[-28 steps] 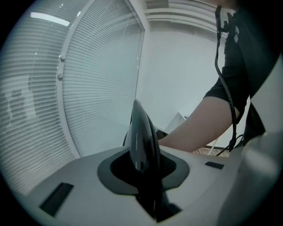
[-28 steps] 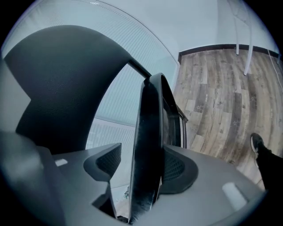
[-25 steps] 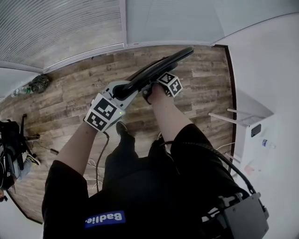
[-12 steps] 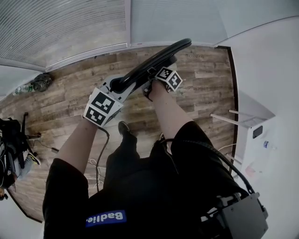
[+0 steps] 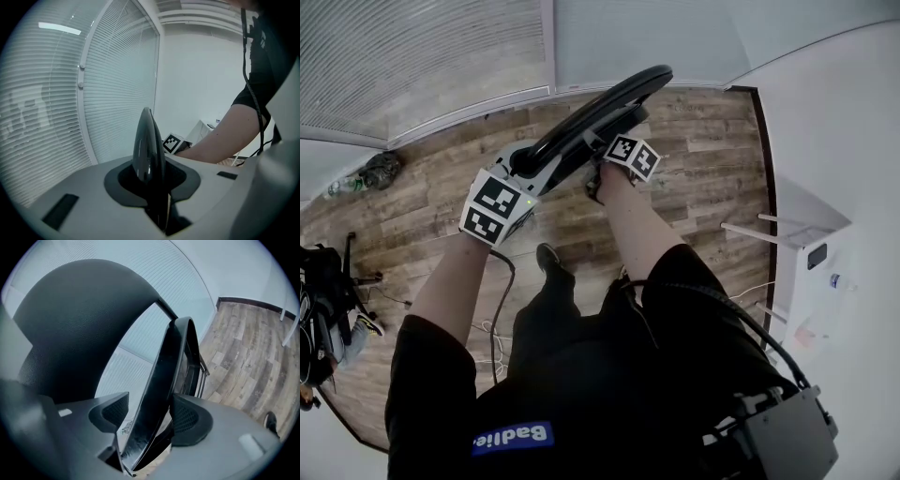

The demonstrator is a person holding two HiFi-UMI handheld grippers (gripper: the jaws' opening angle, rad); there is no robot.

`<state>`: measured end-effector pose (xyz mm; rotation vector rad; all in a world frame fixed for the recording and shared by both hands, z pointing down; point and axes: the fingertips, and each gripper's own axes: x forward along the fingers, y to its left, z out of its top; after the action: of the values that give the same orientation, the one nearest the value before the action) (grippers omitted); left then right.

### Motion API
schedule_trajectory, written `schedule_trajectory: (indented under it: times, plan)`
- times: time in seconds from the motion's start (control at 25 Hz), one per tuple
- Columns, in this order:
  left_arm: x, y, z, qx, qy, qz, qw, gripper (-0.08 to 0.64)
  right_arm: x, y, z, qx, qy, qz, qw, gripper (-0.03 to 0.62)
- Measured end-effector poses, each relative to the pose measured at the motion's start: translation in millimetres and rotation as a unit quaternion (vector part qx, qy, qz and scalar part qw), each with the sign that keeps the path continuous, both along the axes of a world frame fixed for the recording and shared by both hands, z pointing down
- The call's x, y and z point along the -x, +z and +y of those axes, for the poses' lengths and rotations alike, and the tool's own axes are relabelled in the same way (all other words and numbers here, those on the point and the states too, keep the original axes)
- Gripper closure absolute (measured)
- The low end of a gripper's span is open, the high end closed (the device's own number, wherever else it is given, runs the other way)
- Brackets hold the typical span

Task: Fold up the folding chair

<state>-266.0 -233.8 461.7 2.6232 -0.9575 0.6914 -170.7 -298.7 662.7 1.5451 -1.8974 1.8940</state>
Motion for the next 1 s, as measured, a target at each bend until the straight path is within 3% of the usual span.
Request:
schedule_trajectory:
  times: [0.4,0.6,1.0]
  plan:
    - [8.7,1.6,-9.0,0.0,-0.004,0.0,1.0,0.485,-1.0,-19.2,28.2,-0.035,-0.048,0.024,0.998,0.351]
    - [11.7,0.2,-11.6,0.005,-0.001,-0.001,1.0,0.485,-16.7,-39.9,59.4,-0.047,-0.046,0.027,0.997,0.352]
    - [10.5,-3.9,-9.5,-0.002,0.012,0.0,0.9999,0.485,-59.0,-136.3,131.4,-0.133,-0.052,0.053,0.988,0.413]
